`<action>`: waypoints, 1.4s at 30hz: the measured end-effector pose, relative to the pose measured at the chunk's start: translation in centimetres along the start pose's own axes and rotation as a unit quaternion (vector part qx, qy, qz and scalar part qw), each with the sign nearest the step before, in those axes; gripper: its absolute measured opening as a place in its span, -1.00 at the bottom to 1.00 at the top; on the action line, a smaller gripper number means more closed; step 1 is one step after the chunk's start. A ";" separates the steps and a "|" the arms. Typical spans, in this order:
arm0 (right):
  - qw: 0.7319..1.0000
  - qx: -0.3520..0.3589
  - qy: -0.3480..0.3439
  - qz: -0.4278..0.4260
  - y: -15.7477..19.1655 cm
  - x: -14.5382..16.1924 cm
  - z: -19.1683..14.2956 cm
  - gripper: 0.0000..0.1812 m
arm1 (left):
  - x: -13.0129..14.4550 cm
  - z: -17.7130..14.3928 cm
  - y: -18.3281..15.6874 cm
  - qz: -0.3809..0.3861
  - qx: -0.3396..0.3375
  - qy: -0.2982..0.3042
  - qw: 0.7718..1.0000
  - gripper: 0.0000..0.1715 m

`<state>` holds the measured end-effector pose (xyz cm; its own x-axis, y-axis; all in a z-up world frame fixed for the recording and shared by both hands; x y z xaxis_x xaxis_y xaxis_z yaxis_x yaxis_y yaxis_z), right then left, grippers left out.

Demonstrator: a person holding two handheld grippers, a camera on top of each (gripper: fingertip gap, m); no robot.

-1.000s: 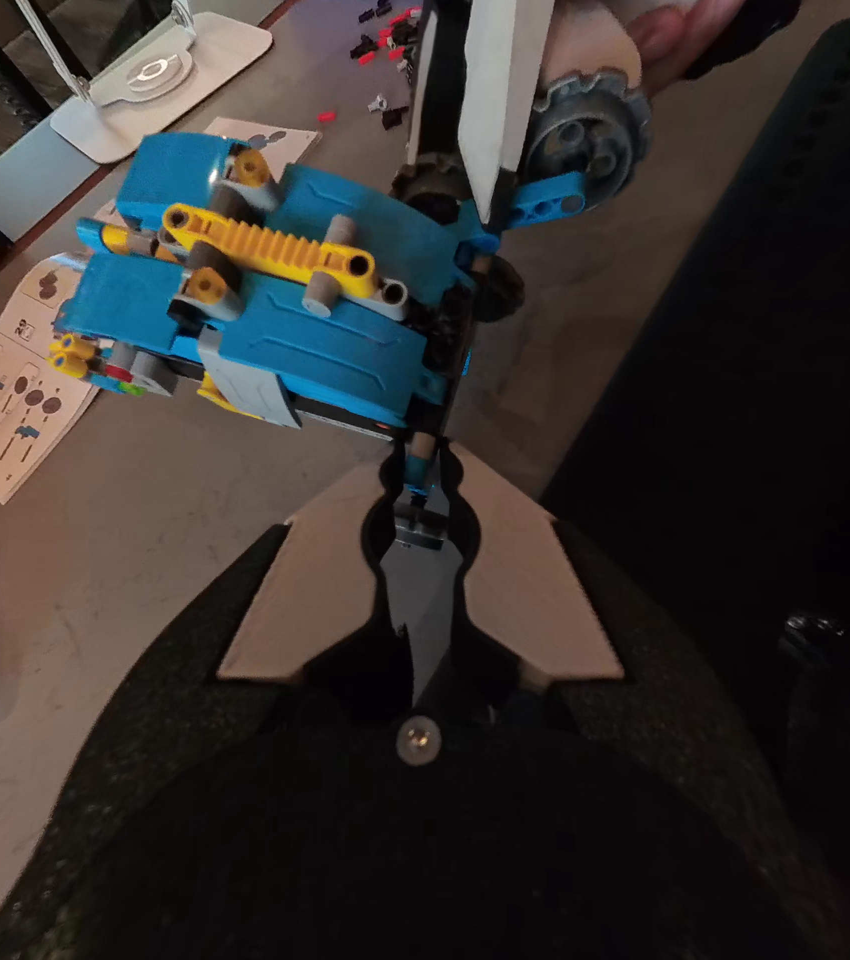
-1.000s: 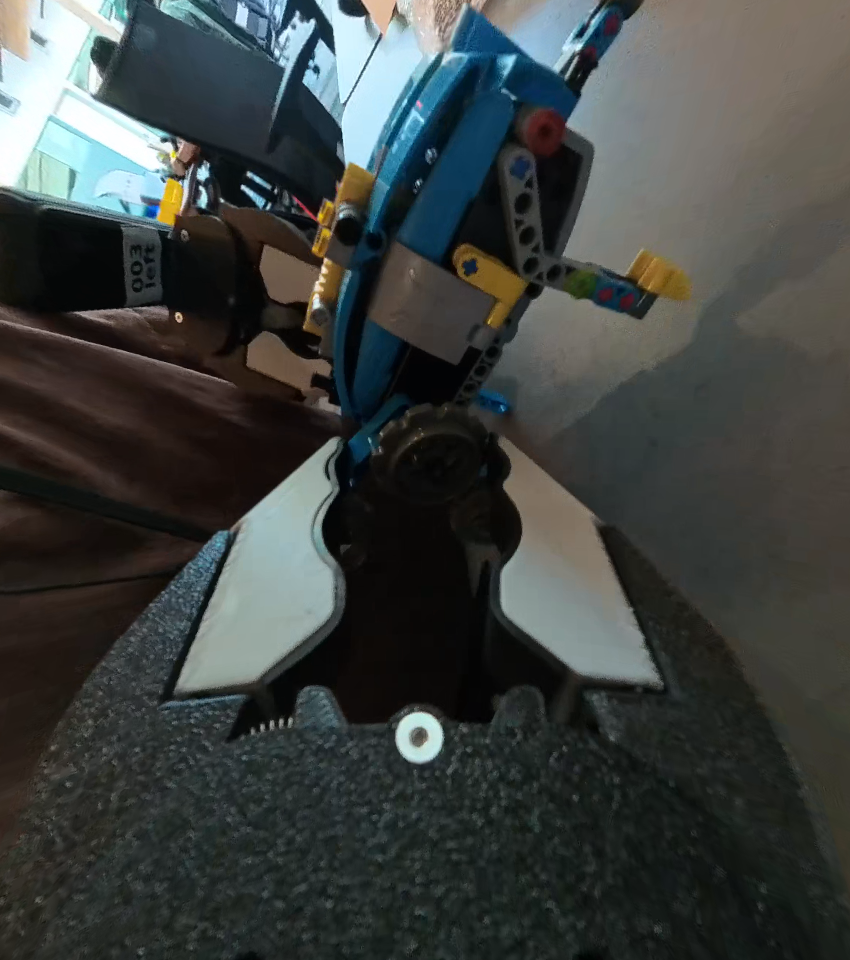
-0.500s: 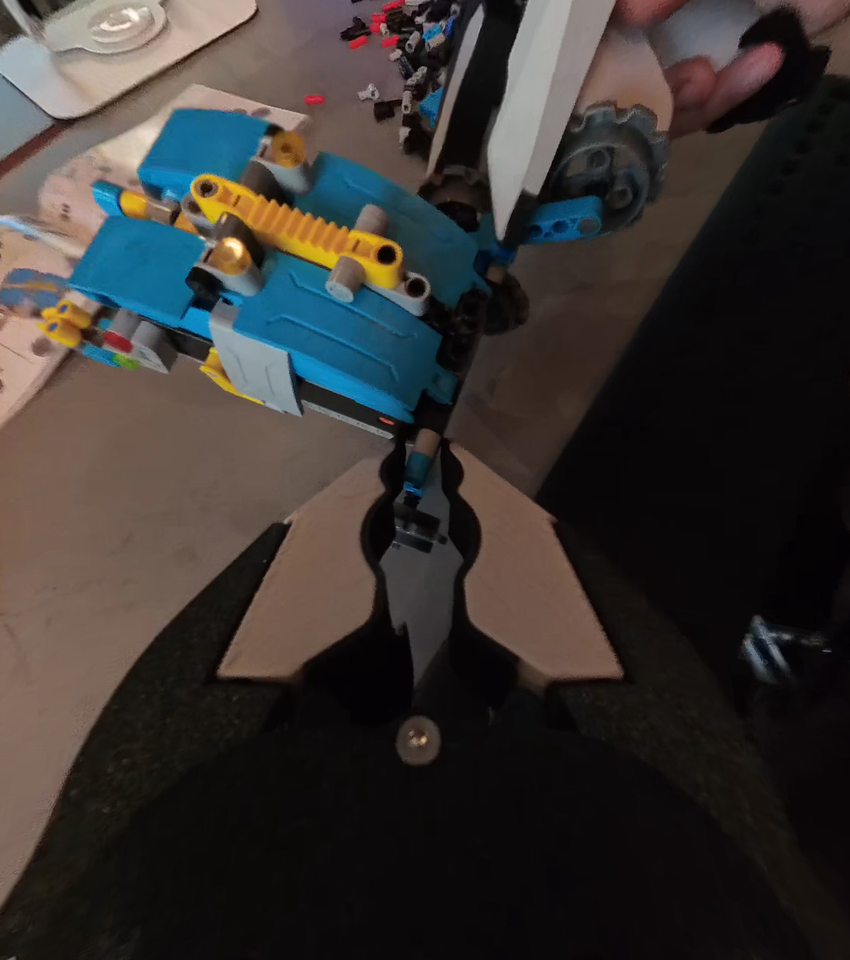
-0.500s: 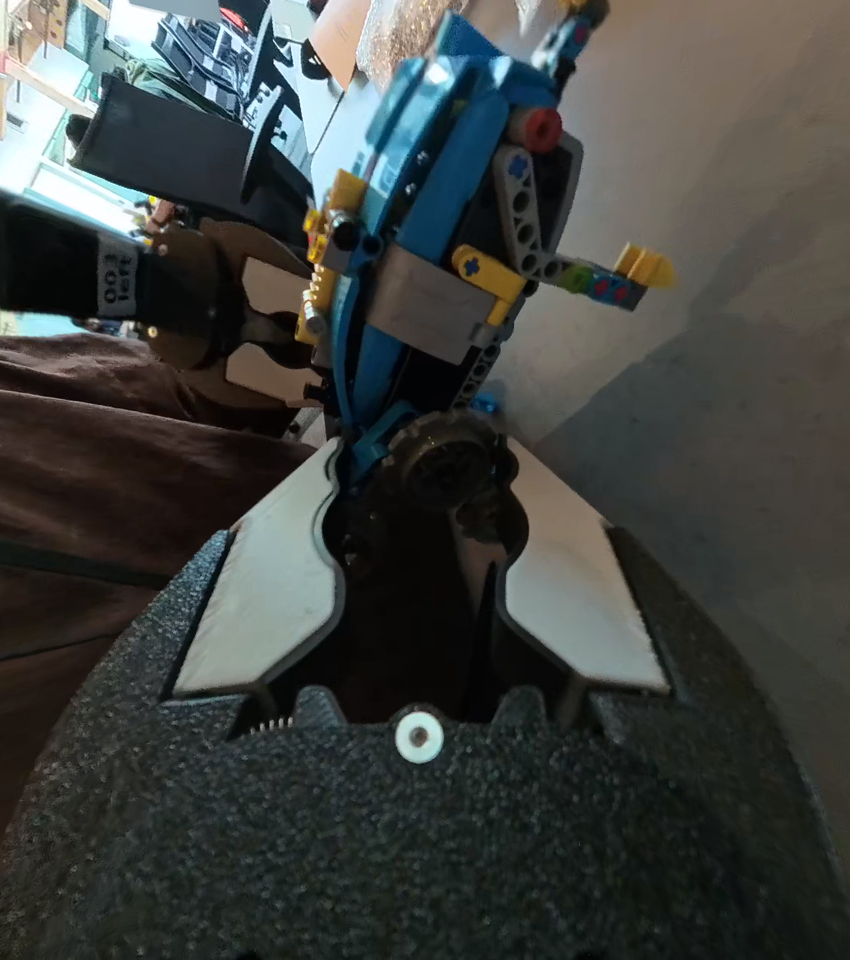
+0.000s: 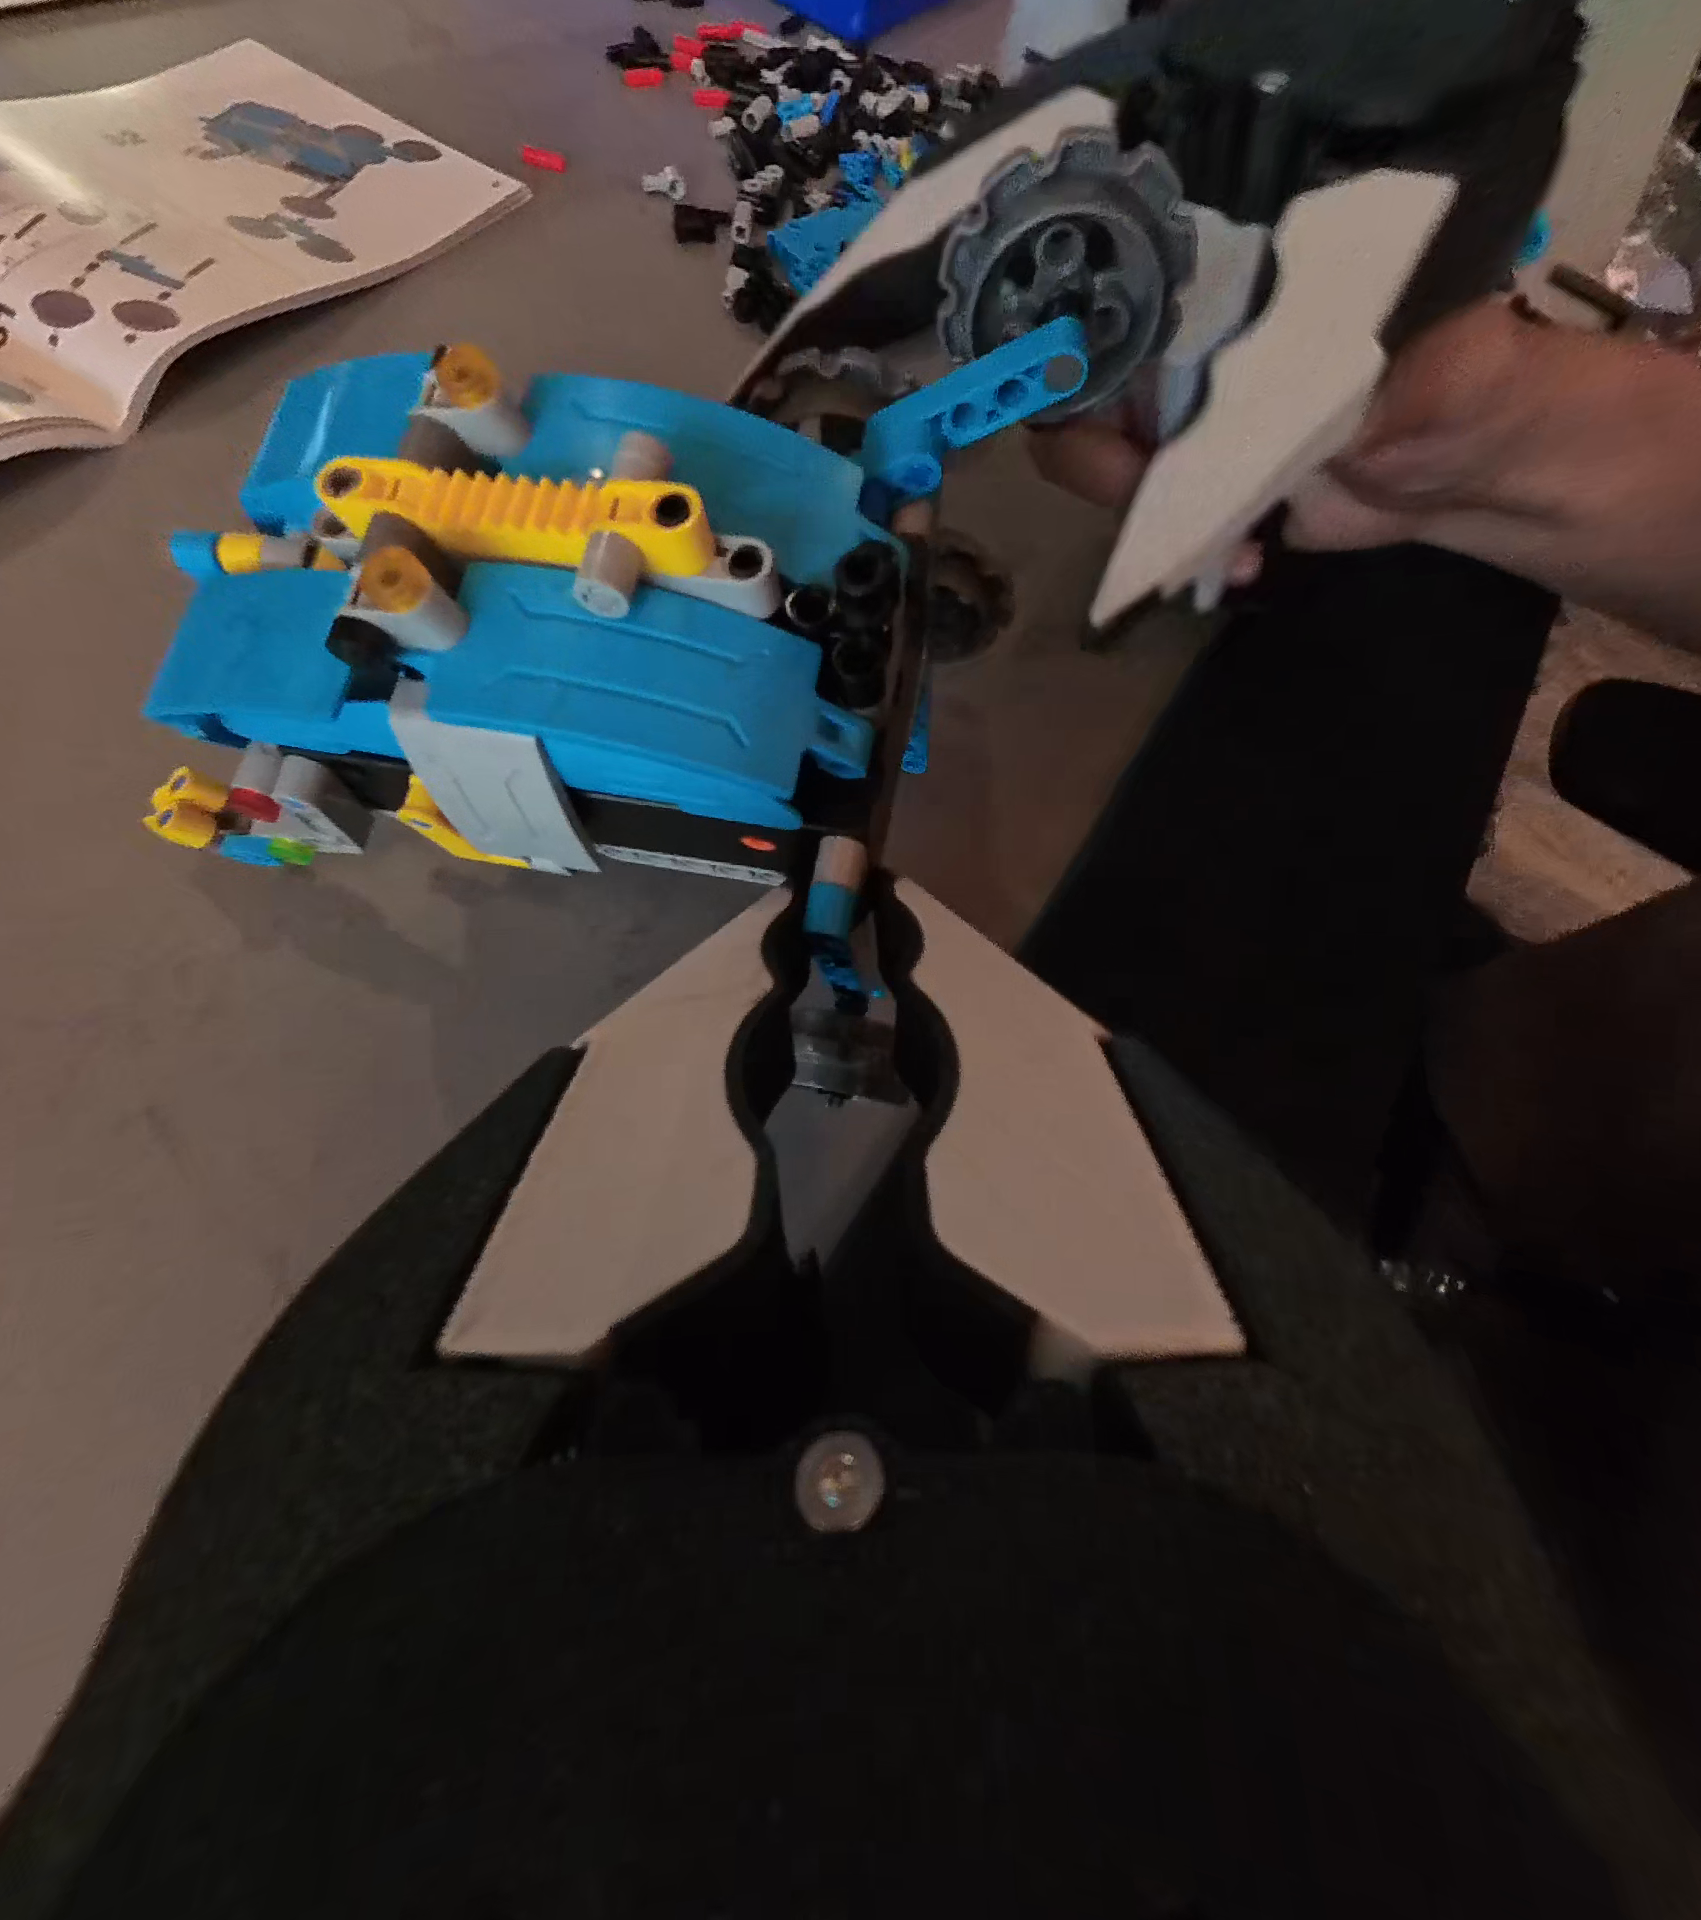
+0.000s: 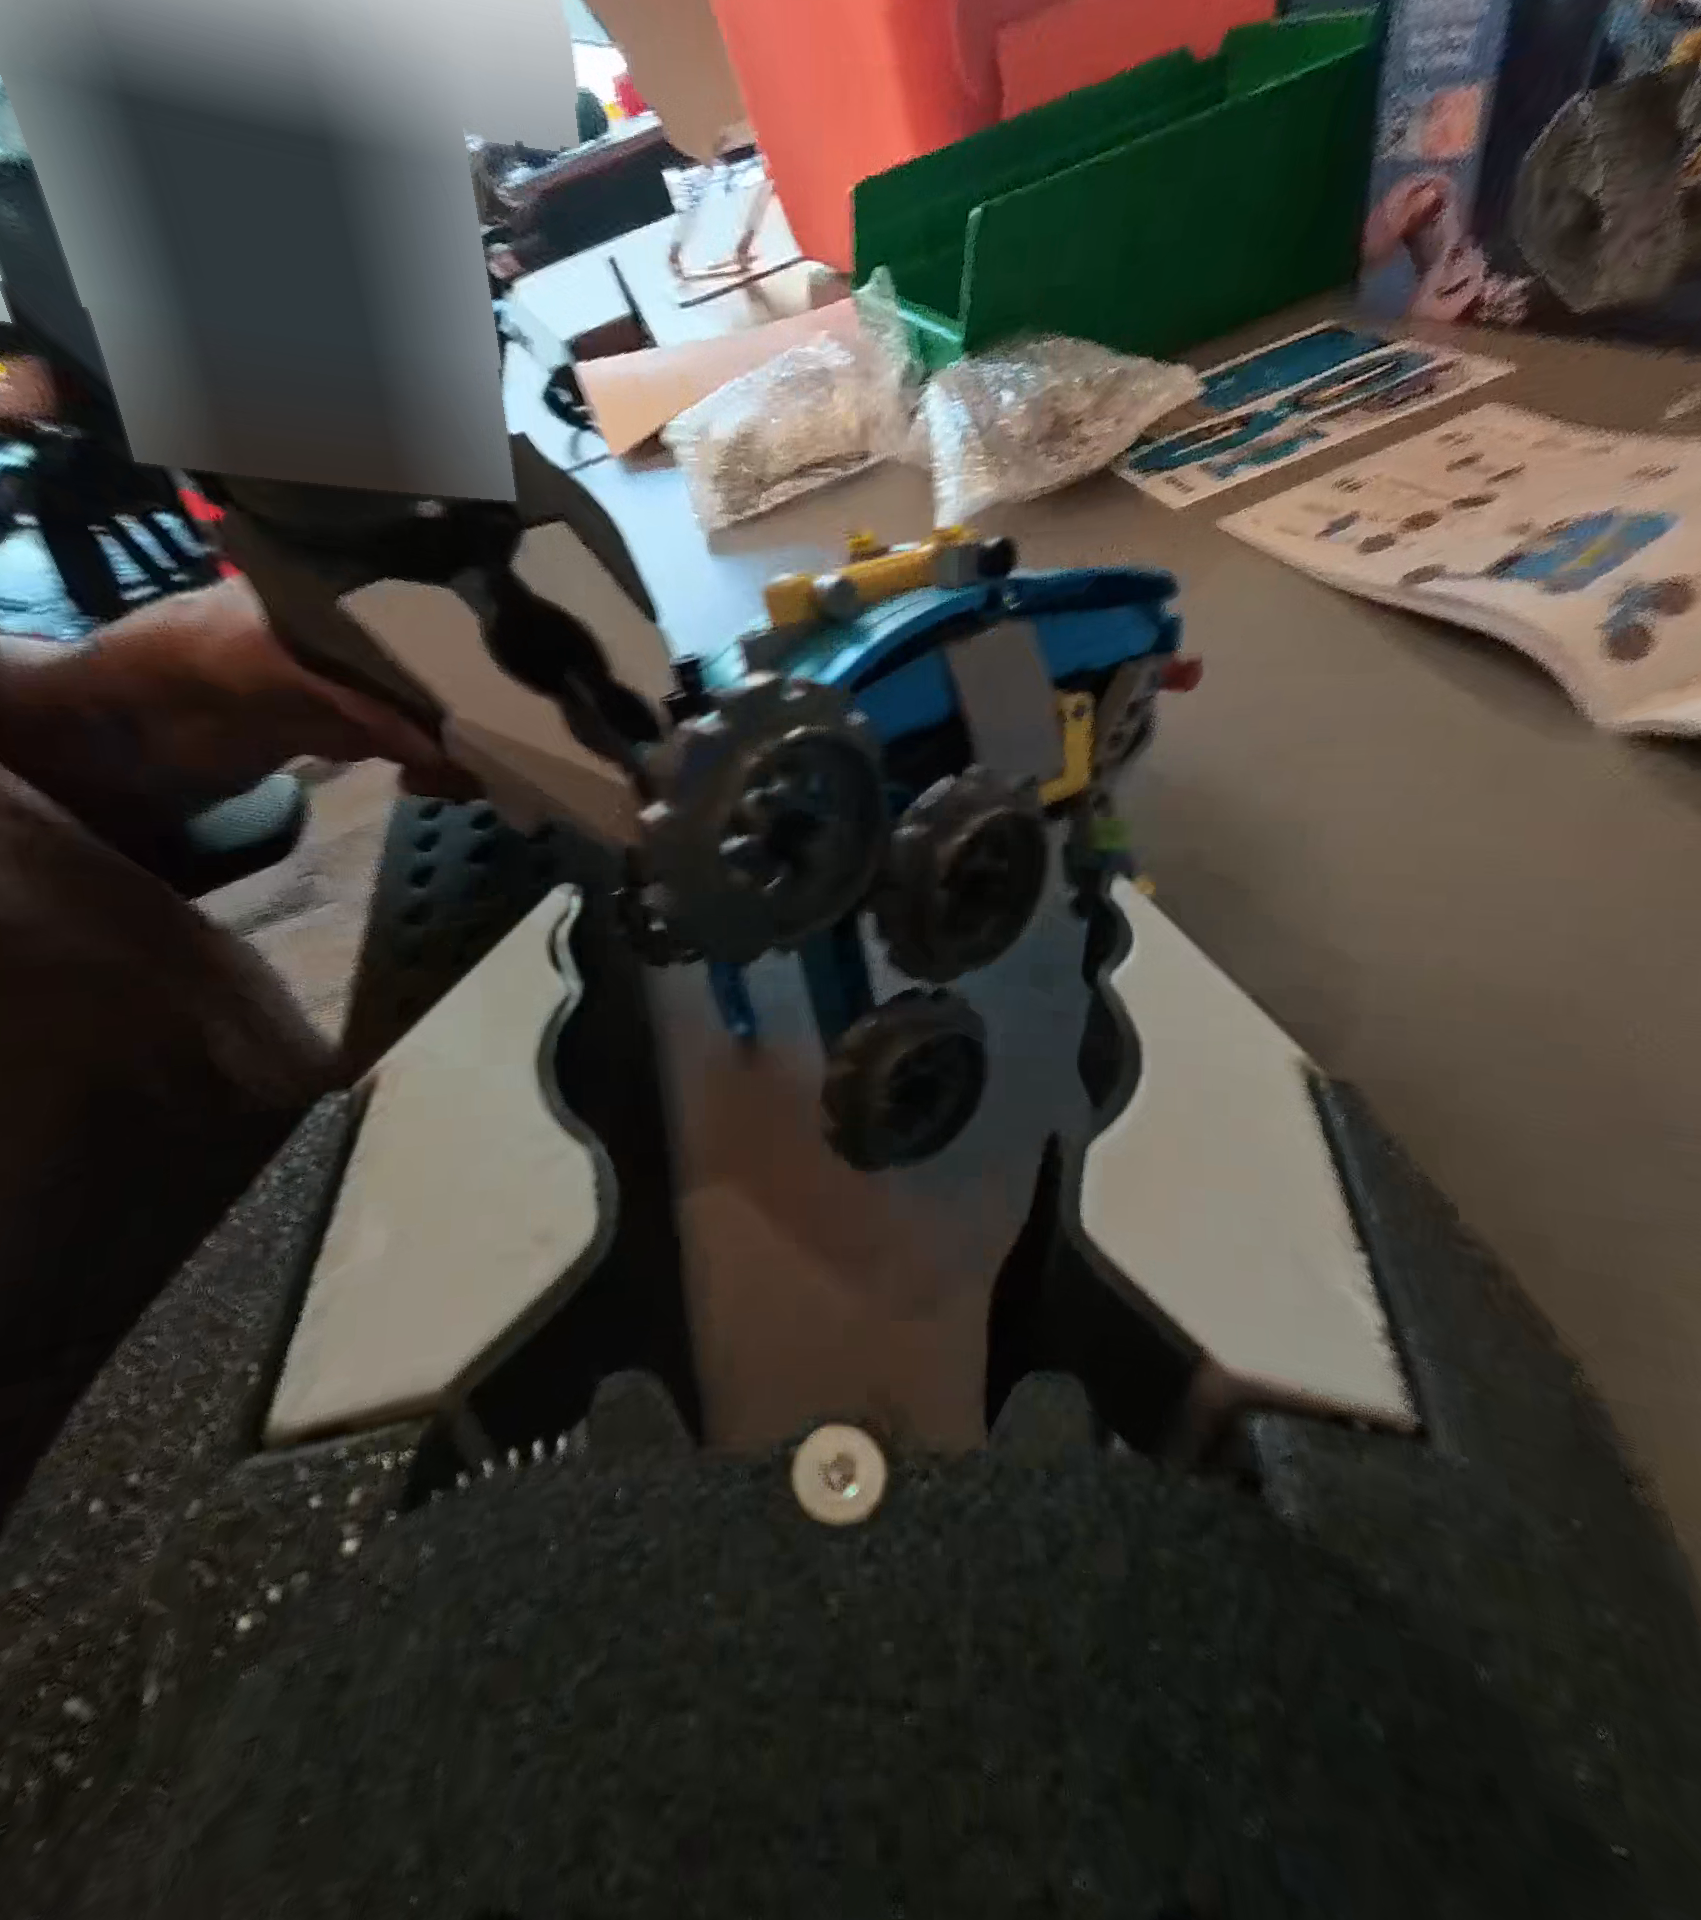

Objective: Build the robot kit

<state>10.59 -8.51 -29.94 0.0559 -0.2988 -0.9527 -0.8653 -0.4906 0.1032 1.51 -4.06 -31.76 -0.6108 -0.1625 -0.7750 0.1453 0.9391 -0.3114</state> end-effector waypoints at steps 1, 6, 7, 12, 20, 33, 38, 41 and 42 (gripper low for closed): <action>1.000 -0.007 -0.007 0.000 -0.2 -0.3 0.4 0.00 | 0.0 -0.1 -0.1 0.007 0.005 0.004 1.000 -0.87; 0.999 -0.005 0.015 -0.034 -0.6 -0.5 1.0 -0.32 | 0.1 0.2 -0.2 -0.035 0.025 0.006 0.999 -0.87; 0.998 0.017 0.023 -0.063 -0.7 -0.5 0.9 -0.37 | 0.2 0.3 -0.4 -0.036 0.028 0.006 0.999 -0.87; 0.997 0.039 0.022 -0.070 -0.7 -0.6 0.7 -0.39 | 0.1 0.5 -0.2 -0.055 0.034 0.004 0.998 -0.88; 0.990 0.059 0.012 -0.124 -0.3 -1.1 0.7 -0.43 | 0.1 0.5 -0.1 -0.054 0.032 0.000 0.998 -0.88; 0.995 0.087 0.012 -0.039 -1.2 -0.3 1.1 -0.08 | 0.1 0.3 -0.1 -0.043 0.006 -0.014 0.999 -0.81; 0.996 0.085 -0.008 -0.022 -1.4 -1.1 0.9 -0.31 | 0.1 -0.3 1.9 -0.067 -0.043 -0.023 0.997 -0.15; 0.997 0.078 -0.004 -0.013 -1.1 -1.0 1.2 -0.34 | -0.2 0.3 1.4 -0.057 -0.042 -0.021 0.997 -0.21; 0.997 0.081 -0.001 -0.018 -1.0 -1.0 1.3 -0.34 | -0.3 0.7 1.3 -0.042 -0.055 -0.016 0.998 -0.22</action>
<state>10.80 -6.66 -29.48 0.0877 -0.2811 -0.9557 -0.9318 -0.3623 0.0211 2.40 -3.03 -32.30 -0.5916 -0.2494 -0.7667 0.0082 0.9491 -0.3150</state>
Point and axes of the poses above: each gripper's, where its closed fingertips meet, z out along the fingers, x out of its underside, y = z × x across the jaws, the point moved 3 cm from there along -z, back along the fingers, and after that the axes turned 9 degrees about -z, right-handed, at the moved point
